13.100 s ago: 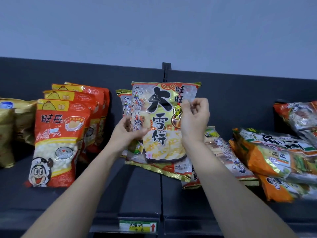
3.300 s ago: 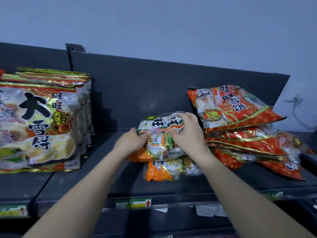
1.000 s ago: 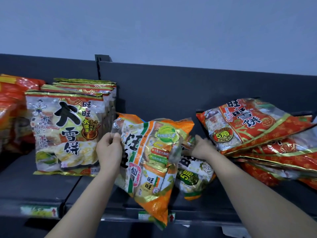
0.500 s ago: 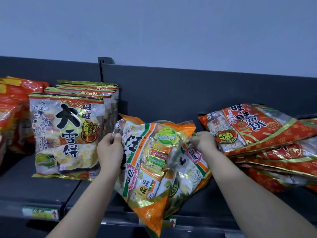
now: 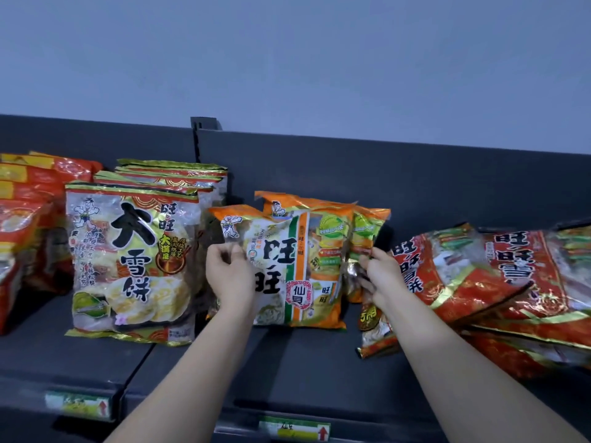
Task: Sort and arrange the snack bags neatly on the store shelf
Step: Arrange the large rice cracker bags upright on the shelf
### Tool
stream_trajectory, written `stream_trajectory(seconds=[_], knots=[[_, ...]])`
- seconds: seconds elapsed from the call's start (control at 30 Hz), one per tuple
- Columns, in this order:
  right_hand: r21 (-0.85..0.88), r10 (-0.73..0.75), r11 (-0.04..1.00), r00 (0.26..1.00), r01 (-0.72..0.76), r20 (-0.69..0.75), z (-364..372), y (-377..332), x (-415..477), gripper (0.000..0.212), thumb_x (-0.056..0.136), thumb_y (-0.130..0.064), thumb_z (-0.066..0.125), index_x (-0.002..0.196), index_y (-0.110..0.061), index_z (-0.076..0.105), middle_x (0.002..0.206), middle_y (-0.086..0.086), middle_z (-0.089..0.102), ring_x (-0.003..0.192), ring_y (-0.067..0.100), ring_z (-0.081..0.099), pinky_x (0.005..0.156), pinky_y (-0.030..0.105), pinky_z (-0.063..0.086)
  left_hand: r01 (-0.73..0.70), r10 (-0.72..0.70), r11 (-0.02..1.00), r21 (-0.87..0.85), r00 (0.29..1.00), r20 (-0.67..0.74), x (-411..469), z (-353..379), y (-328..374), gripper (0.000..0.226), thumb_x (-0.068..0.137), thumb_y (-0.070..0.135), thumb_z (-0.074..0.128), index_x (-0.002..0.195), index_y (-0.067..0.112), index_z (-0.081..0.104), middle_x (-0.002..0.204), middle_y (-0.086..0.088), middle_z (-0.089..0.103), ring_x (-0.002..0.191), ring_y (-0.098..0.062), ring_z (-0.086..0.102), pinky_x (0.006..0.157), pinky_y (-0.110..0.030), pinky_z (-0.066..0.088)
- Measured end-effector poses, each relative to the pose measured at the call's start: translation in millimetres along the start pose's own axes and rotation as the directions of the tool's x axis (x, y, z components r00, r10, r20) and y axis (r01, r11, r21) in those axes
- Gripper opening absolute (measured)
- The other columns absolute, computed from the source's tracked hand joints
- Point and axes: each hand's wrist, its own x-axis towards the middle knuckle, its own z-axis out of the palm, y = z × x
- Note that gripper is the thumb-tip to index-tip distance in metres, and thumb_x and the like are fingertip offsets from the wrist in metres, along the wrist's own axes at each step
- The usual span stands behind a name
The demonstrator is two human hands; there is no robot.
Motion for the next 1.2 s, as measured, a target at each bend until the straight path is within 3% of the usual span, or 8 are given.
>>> stream_trajectory(seconds=[0.23, 0.33, 0.43, 0.5, 0.57, 0.63, 0.87, 1.2], knots=[[0.048, 0.061, 0.997, 0.995, -0.065, 0.085, 2.7, -19.1, -4.9, 0.026, 0.103, -0.036, 0.042, 0.110, -0.022, 0.062, 0.098, 0.004, 0.070, 0.078, 0.014, 0.063, 0.066, 0.029, 0.046, -0.049, 0.014, 0.994, 0.100, 0.945, 0.326, 6.6, 6.7, -21.3, 0.015, 0.088, 0.018, 0.065, 0.090, 0.022, 0.051, 0.097, 0.002, 0.056, 0.089, -0.015, 0.056, 0.082, -0.034, 0.048], [0.217, 0.037, 0.972, 0.971, -0.090, 0.235, -0.8, -20.5, -3.4, 0.063, 0.086, -0.074, 0.036, 0.114, -0.023, 0.062, 0.119, 0.005, 0.066, 0.105, 0.021, 0.062, 0.087, 0.037, 0.048, 0.026, -0.106, 0.989, 0.147, 0.814, 0.571, 13.7, -5.9, -38.2, 0.070, 0.066, 0.021, 0.088, 0.120, 0.024, 0.044, 0.121, 0.004, 0.058, 0.108, -0.014, 0.061, 0.091, -0.040, 0.052], [0.086, -0.044, 0.996, 0.923, 0.011, 0.383, 0.3, -20.1, -4.7, 0.098, 0.049, -0.082, 0.068, 0.129, -0.027, 0.052, 0.128, 0.002, 0.062, 0.118, 0.023, 0.056, 0.105, 0.047, 0.040, -0.040, -0.138, 0.973, 0.227, 0.689, 0.711, 19.7, -14.5, -45.1, 0.103, 0.057, 0.011, 0.092, 0.136, 0.035, 0.032, 0.126, 0.015, 0.055, 0.113, -0.003, 0.056, 0.095, -0.036, 0.050], [-0.131, -0.032, 0.986, 0.884, 0.104, 0.466, 0.7, -21.5, -5.4, 0.111, 0.040, -0.057, 0.090, 0.135, -0.023, 0.044, 0.123, 0.001, 0.064, 0.110, 0.020, 0.060, 0.093, 0.036, 0.049, -0.140, -0.081, 0.956, 0.257, 0.716, 0.693, 20.4, -13.1, -43.2, 0.096, 0.059, 0.004, 0.089, 0.129, 0.041, 0.035, 0.119, 0.019, 0.056, 0.109, 0.003, 0.054, 0.092, -0.031, 0.049], [-0.298, -0.037, 0.933, 0.880, 0.200, 0.474, 1.5, -22.8, -4.7, 0.085, 0.054, -0.028, 0.092, 0.127, -0.021, 0.049, 0.110, -0.004, 0.067, 0.097, 0.016, 0.064, 0.070, 0.023, 0.052, -0.255, 0.044, 0.934, 0.251, 0.777, 0.628, 19.3, -7.4, -41.2, 0.091, 0.059, 0.006, 0.089, 0.121, 0.047, 0.036, 0.118, 0.019, 0.055, 0.107, 0.002, 0.052, 0.089, -0.031, 0.048], [-0.324, -0.102, 0.916, 0.916, 0.239, 0.387, 0.6, -20.7, 0.9, 0.073, 0.057, -0.018, 0.092, 0.120, -0.022, 0.055, 0.108, -0.006, 0.069, 0.101, 0.017, 0.066, 0.086, 0.034, 0.054, -0.330, 0.113, 0.904, 0.272, 0.798, 0.591, 18.7, 0.0, -43.1, 0.092, 0.058, 0.013, 0.091, 0.118, 0.051, 0.033, 0.123, 0.017, 0.049, 0.109, -0.005, 0.048, 0.091, -0.032, 0.045], [-0.478, -0.129, 0.823, 0.920, 0.308, 0.370, 1.3, -2.6, 3.9, 0.101, 0.062, -0.038, 0.089, 0.143, -0.024, 0.029, 0.127, -0.008, 0.056, 0.120, 0.014, 0.054, 0.102, 0.032, 0.042, -0.271, -0.071, 0.865, 0.422, 0.767, 0.638, 45.6, 2.6, -73.5, 0.117, 0.035, 0.052, 0.090, 0.137, 0.048, 0.031, 0.128, 0.009, 0.055, 0.115, -0.016, 0.057, 0.096, -0.050, 0.049], [-0.730, -0.135, 0.617, 0.953, 0.294, 0.270, 4.6, 6.0, -1.7, 0.087, 0.063, -0.047, 0.086, 0.133, -0.023, 0.041, 0.122, -0.002, 0.063, 0.108, 0.022, 0.062, 0.088, 0.039, 0.053, -0.338, -0.070, 0.805, 0.487, 0.761, 0.645, 37.9, -2.5, -59.3, 0.112, 0.050, 0.033, 0.092, 0.141, 0.037, 0.026, 0.133, 0.001, 0.048, 0.122, -0.022, 0.050, 0.099, -0.050, 0.046]])
